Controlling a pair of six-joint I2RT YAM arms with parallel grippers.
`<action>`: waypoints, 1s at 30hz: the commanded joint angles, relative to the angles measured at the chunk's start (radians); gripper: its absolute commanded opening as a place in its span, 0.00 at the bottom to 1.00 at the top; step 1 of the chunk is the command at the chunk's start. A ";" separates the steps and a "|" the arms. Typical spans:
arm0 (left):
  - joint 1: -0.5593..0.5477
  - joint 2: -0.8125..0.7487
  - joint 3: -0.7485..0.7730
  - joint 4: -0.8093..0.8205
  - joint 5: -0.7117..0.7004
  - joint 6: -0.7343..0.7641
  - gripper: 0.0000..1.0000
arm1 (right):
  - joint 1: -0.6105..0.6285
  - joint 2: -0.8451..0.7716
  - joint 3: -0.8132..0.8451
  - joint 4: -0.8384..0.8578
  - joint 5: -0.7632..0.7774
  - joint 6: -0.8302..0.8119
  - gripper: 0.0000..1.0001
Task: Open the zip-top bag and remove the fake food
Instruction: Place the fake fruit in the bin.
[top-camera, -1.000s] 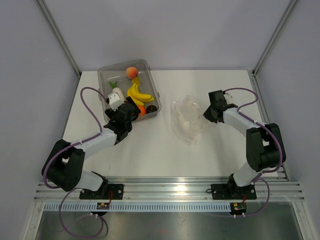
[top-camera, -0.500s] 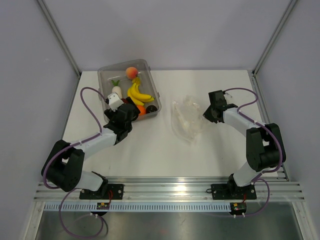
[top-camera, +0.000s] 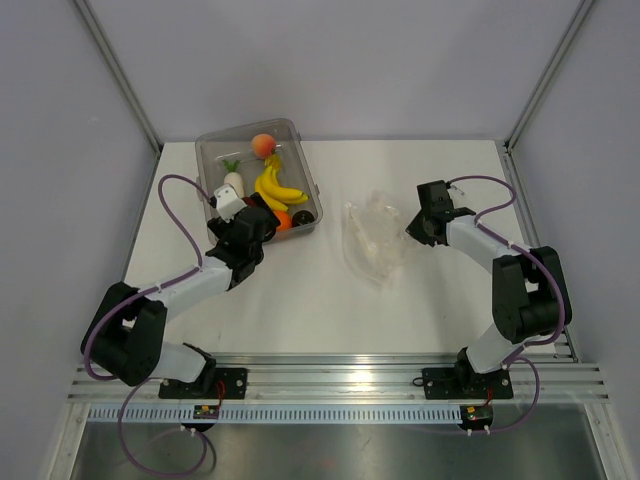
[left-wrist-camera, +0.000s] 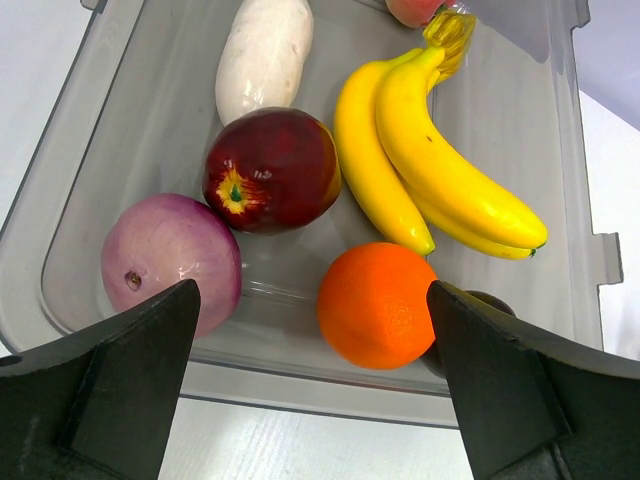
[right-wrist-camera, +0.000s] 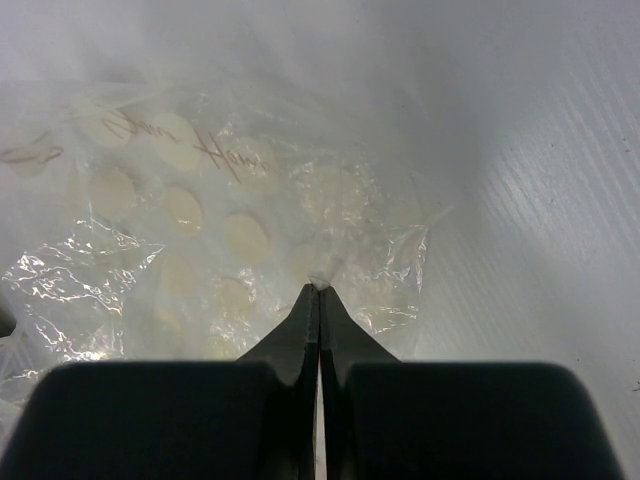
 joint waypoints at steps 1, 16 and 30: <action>0.003 -0.037 0.021 0.027 -0.045 -0.019 0.99 | -0.002 -0.038 0.006 0.023 -0.001 -0.007 0.01; -0.028 -0.089 0.022 -0.021 -0.028 -0.020 0.99 | -0.002 -0.082 0.000 0.026 -0.002 -0.035 0.24; -0.033 -0.123 0.027 -0.071 -0.030 -0.024 0.99 | -0.002 -0.143 -0.025 0.031 0.013 -0.044 0.81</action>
